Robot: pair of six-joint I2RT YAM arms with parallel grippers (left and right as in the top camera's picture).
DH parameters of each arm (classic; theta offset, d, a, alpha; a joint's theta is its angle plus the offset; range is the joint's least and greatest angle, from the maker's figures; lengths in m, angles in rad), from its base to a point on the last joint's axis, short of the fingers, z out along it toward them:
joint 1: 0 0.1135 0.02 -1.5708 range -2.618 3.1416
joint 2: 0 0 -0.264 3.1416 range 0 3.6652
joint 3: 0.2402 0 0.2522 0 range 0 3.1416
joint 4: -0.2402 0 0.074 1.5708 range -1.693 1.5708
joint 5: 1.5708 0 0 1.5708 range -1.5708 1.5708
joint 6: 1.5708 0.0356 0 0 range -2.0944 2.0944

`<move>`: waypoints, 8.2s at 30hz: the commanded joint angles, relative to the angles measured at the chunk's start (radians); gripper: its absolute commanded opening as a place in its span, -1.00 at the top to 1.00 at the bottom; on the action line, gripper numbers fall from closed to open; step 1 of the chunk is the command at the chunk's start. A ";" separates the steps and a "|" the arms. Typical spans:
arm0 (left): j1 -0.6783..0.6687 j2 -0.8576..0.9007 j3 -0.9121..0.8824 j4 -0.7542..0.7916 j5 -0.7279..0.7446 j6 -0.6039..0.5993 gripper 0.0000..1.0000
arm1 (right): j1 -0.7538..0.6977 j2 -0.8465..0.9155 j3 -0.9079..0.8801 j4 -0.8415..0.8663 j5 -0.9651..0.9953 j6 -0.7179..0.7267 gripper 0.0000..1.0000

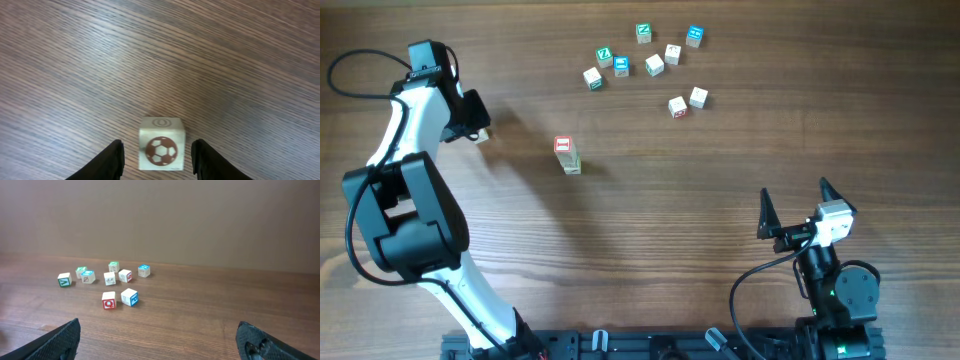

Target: Form a tower

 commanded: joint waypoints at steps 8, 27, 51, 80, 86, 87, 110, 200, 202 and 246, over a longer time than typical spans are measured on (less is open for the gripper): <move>0.004 0.008 -0.044 0.034 0.030 -0.009 -0.06 | -0.003 -0.004 -0.001 0.005 -0.016 -0.014 -0.99; 0.004 0.008 -0.086 0.067 -0.017 -0.009 0.13 | -0.003 -0.004 -0.001 0.006 -0.016 -0.013 -1.00; 0.004 0.008 -0.086 0.064 -0.026 -0.008 0.26 | -0.003 -0.004 -0.001 0.006 -0.016 -0.014 -0.99; -0.204 -0.795 -0.069 -0.163 0.098 -0.121 0.34 | -0.003 -0.004 -0.001 0.005 -0.016 -0.014 -1.00; -0.319 -0.793 -0.069 -0.245 0.098 -0.133 0.35 | -0.003 -0.004 -0.001 0.006 -0.016 -0.013 -1.00; -0.337 -0.793 -0.069 -0.258 0.098 -0.133 0.35 | -0.003 -0.004 -0.001 0.006 -0.016 -0.014 -1.00; -0.163 -0.563 -0.069 0.219 -0.119 -0.137 0.52 | -0.003 -0.004 -0.001 0.006 -0.016 -0.014 -1.00; -0.006 0.269 0.290 0.365 0.008 -0.263 0.43 | -0.003 -0.004 -0.001 0.006 -0.016 -0.014 -1.00; -0.006 0.196 0.290 0.295 0.009 -0.263 0.38 | -0.003 -0.004 -0.001 0.005 -0.016 -0.013 -0.99; -0.197 -0.415 0.124 -0.514 -0.165 -0.268 0.75 | -0.003 -0.004 -0.001 0.006 -0.016 -0.013 -1.00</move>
